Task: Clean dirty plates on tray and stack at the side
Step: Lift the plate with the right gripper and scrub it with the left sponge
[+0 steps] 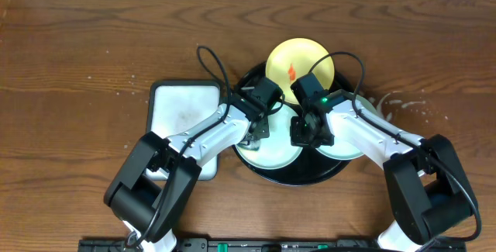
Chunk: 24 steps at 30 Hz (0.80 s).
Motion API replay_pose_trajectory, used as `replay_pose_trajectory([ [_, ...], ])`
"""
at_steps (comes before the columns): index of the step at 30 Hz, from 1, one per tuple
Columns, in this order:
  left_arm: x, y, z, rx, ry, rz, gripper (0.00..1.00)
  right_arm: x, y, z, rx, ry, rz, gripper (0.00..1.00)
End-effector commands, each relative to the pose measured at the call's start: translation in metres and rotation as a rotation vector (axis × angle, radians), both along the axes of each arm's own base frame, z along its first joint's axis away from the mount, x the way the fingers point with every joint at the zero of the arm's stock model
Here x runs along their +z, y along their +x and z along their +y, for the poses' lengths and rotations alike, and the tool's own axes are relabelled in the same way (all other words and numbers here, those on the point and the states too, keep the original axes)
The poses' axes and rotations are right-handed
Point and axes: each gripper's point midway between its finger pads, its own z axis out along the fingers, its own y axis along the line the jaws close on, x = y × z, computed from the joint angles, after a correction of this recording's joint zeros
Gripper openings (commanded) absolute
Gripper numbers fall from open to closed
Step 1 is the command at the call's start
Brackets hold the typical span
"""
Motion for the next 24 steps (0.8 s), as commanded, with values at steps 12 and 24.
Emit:
replay_pose_trajectory([
  [12, 0.002, 0.049, -0.001, -0.093, 0.030, -0.201, 0.08, -0.019, -0.008, -0.032, -0.006, -0.167, 0.021, 0.01],
  [24, 0.088, 0.060, 0.038, -0.077, 0.128, -0.331, 0.08, -0.019, -0.008, -0.032, -0.006, -0.168, 0.023, 0.01],
])
